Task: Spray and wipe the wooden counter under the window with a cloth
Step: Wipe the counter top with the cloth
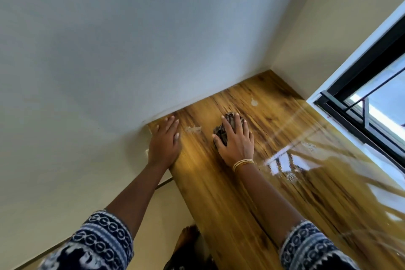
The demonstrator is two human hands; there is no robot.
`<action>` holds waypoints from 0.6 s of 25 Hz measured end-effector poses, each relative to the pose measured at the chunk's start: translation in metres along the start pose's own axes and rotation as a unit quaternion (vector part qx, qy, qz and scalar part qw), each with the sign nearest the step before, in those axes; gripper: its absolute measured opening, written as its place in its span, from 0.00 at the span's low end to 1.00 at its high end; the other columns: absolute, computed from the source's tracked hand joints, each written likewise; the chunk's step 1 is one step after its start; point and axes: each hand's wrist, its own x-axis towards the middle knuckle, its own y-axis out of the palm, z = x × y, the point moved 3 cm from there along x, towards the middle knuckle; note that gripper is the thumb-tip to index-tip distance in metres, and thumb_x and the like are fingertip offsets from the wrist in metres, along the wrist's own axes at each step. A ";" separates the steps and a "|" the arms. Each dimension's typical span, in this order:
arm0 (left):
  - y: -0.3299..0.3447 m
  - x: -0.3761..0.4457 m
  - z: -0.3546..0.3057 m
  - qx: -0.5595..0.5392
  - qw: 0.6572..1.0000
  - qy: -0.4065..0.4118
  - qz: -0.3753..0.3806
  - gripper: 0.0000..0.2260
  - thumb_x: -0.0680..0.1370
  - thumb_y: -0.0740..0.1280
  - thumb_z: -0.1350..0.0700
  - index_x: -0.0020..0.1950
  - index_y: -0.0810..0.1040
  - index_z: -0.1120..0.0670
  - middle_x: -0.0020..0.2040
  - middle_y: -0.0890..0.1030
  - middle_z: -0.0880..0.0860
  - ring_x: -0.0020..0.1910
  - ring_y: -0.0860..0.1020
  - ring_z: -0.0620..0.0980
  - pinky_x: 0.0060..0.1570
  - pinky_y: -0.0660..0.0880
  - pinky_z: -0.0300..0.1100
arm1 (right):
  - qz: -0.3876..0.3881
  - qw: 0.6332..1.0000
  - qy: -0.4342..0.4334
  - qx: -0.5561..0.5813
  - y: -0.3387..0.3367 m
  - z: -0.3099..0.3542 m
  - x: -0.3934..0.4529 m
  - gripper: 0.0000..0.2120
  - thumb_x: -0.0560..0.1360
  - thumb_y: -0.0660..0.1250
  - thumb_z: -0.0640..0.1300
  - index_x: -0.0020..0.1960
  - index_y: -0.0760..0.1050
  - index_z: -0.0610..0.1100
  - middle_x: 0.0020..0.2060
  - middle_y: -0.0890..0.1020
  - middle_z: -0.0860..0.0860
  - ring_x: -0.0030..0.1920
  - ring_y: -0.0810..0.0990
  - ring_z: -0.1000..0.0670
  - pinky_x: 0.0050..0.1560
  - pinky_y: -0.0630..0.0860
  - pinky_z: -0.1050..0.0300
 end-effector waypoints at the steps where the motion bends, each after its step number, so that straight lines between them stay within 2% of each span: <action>1: 0.002 0.005 0.000 0.038 0.999 0.024 0.027 0.26 0.79 0.48 0.50 0.74 0.66 0.57 0.75 0.65 0.55 0.76 0.60 0.53 0.73 0.56 0.51 | 0.007 1.000 0.002 -0.021 0.007 0.000 0.001 0.30 0.78 0.50 0.66 0.77 0.56 0.57 0.79 0.50 0.47 0.77 0.53 0.38 0.72 0.56 0.37; 3: 0.005 0.012 0.000 0.092 0.993 0.046 0.064 0.29 0.78 0.44 0.47 0.77 0.60 0.54 0.77 0.60 0.53 0.77 0.55 0.51 0.75 0.52 0.51 | 0.011 0.999 -0.023 -0.041 0.012 0.001 -0.003 0.29 0.79 0.46 0.65 0.76 0.59 0.55 0.79 0.51 0.48 0.77 0.52 0.38 0.74 0.58 0.38; 7: 0.011 0.017 0.002 0.135 0.984 0.066 0.091 0.30 0.78 0.43 0.45 0.78 0.55 0.55 0.78 0.56 0.53 0.78 0.52 0.52 0.75 0.51 0.52 | 0.059 0.970 -0.228 -0.054 0.007 -0.017 -0.011 0.25 0.80 0.46 0.65 0.75 0.58 0.63 0.78 0.52 0.52 0.77 0.54 0.40 0.72 0.62 0.38; 8: 0.012 0.019 0.001 0.138 0.983 0.074 0.098 0.30 0.78 0.42 0.44 0.78 0.55 0.55 0.78 0.55 0.53 0.78 0.52 0.51 0.76 0.51 0.52 | 0.061 0.968 -0.239 -0.056 0.000 -0.033 -0.003 0.24 0.79 0.48 0.66 0.74 0.59 0.65 0.78 0.52 0.54 0.77 0.55 0.41 0.70 0.63 0.38; 9: 0.013 0.020 0.001 0.139 0.982 0.080 0.102 0.30 0.78 0.42 0.44 0.78 0.54 0.54 0.79 0.55 0.53 0.78 0.52 0.51 0.76 0.51 0.51 | 0.048 0.976 -0.206 -0.056 -0.008 -0.056 0.010 0.23 0.78 0.50 0.66 0.73 0.59 0.66 0.78 0.52 0.54 0.76 0.56 0.41 0.69 0.64 0.37; 11: 0.012 0.023 0.001 0.142 0.982 0.077 0.101 0.29 0.78 0.43 0.45 0.79 0.53 0.54 0.79 0.54 0.52 0.78 0.51 0.50 0.76 0.52 0.51 | 0.008 0.997 -0.055 -0.058 -0.025 -0.117 0.037 0.23 0.77 0.51 0.67 0.72 0.60 0.67 0.79 0.51 0.52 0.76 0.56 0.40 0.68 0.65 0.36; 13: 0.011 0.023 0.002 0.145 0.982 0.075 0.100 0.29 0.78 0.43 0.45 0.79 0.53 0.53 0.79 0.54 0.51 0.78 0.51 0.49 0.76 0.52 0.51 | -0.004 0.994 0.100 -0.038 -0.038 -0.170 0.051 0.24 0.77 0.50 0.68 0.72 0.61 0.66 0.79 0.48 0.49 0.76 0.54 0.38 0.69 0.64 0.34; 15: 0.011 0.023 0.001 0.147 0.981 0.076 0.105 0.29 0.78 0.43 0.45 0.79 0.53 0.53 0.79 0.53 0.51 0.78 0.51 0.49 0.76 0.52 0.51 | -0.007 0.986 0.167 -0.025 -0.039 -0.180 0.056 0.27 0.77 0.49 0.68 0.73 0.61 0.63 0.79 0.47 0.46 0.76 0.53 0.37 0.71 0.61 0.34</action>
